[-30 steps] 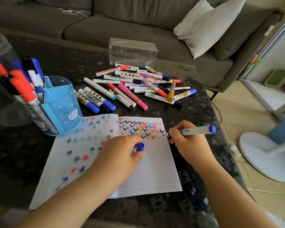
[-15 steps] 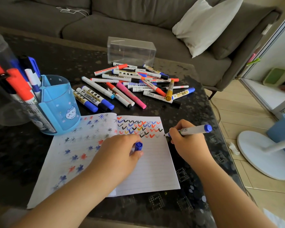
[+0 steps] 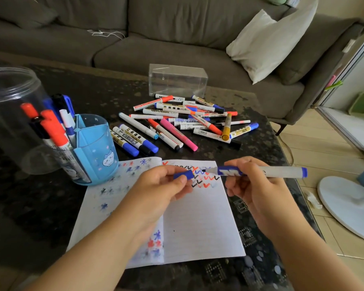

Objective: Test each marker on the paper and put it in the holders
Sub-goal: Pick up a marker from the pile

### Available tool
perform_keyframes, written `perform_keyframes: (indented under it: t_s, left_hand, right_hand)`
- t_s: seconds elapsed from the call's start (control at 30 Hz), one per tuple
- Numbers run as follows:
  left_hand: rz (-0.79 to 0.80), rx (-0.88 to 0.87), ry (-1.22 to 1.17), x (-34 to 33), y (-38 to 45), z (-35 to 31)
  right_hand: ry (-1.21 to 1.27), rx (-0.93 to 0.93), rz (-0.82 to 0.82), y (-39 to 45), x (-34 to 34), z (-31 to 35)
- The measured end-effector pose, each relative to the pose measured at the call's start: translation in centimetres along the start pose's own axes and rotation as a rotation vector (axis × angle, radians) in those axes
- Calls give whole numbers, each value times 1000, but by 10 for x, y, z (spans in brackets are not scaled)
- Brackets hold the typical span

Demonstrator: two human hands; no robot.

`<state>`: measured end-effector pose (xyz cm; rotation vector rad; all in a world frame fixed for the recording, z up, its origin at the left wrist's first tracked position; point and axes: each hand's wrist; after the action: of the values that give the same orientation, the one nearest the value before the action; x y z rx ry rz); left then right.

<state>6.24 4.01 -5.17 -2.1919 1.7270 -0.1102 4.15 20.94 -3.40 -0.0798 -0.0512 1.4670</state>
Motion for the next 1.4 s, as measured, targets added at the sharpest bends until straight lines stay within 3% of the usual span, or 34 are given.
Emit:
perform_keyframes:
  t_s: [0.3,0.5,0.6,1.0,1.23,1.4]
  left_hand:
    - [143,-52,166,1,-7,0]
    - [278,-284,656,3,-8,6]
    - [243,-348,733,2,-9,10]
    - [156,-454,771,2,-14,15]
    - [42,-555,884,16,-13,8]
    - [-132,-721,1101,33,-28,-21]
  right_hand:
    - [-8,-23,63,-1,-3,0]
    - [-88,-78,111,-7,-4,5]
    - [-209,-54,36,-9,-7,3]
    - [-211,31,18,-18,-20,1]
    - [-214,117,-50,-21,2,15]
    - [-377,284,-50,-44,-2,32]
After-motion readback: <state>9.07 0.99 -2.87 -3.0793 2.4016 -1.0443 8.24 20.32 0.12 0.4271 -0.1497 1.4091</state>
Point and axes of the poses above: each hand's wrist, its own y-axis towards the middle knuckle, its own x-axis out of the back of the hand, z = x × y, and after that the axes turned 7 degrees about -z, right-handed
